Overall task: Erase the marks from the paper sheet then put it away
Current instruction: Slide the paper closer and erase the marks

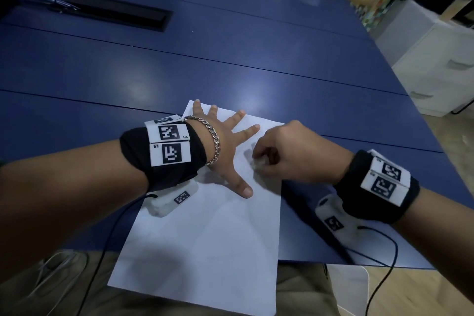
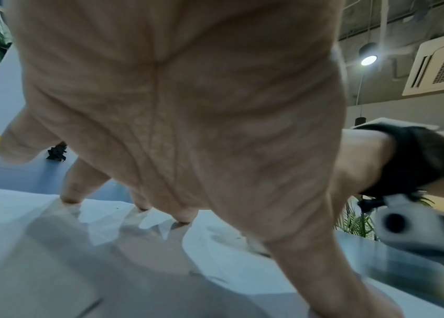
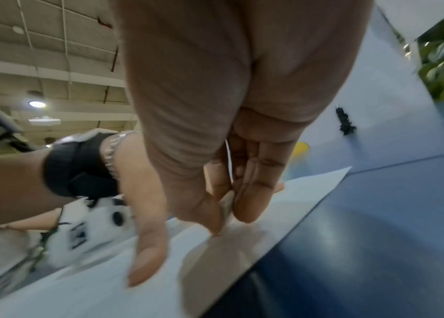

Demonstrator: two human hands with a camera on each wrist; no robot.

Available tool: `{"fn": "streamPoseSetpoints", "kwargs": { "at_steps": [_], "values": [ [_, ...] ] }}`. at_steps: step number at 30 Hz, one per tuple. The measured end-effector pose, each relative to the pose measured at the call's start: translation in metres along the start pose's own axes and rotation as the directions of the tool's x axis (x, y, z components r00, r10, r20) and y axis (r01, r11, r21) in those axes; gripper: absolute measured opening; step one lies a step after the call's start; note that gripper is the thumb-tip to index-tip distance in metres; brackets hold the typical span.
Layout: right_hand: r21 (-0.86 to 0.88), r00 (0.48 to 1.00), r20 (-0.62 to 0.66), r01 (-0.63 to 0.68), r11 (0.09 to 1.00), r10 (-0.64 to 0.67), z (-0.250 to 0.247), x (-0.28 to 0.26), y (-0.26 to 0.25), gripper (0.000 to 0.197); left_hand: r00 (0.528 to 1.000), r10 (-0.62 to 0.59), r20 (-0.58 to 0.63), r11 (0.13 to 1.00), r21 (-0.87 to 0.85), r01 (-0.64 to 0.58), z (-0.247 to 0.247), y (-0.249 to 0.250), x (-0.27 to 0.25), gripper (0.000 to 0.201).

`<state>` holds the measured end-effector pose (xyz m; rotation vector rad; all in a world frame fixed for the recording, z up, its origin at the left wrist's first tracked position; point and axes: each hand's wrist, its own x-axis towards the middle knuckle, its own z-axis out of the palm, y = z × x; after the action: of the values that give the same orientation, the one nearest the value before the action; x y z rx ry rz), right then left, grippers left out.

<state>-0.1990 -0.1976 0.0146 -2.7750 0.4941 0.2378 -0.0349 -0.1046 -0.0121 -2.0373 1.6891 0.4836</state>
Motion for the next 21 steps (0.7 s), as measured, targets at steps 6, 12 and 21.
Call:
{"fn": "streamPoseSetpoints", "kwargs": {
  "at_steps": [6, 12, 21],
  "values": [
    [-0.018, 0.997, -0.077, 0.015, 1.000, -0.016, 0.006, 0.003, 0.002, 0.009, 1.000, -0.005, -0.012, 1.000, 0.004, 0.005, 0.001, 0.001, -0.001, 0.144],
    [-0.003, 0.999, -0.039, 0.020, 1.000, -0.020, -0.003, 0.005, 0.012, 0.009, 1.000, -0.007, 0.001, 1.000, 0.013, 0.007, 0.000, 0.001, 0.000, 0.144],
    [-0.098, 0.992, 0.023, 0.124, 0.987, -0.122, 0.004, -0.001, 0.004, 0.011, 1.000, -0.006, -0.011, 1.000, 0.010, 0.006, 0.001, 0.000, 0.002, 0.145]
  ]
}}
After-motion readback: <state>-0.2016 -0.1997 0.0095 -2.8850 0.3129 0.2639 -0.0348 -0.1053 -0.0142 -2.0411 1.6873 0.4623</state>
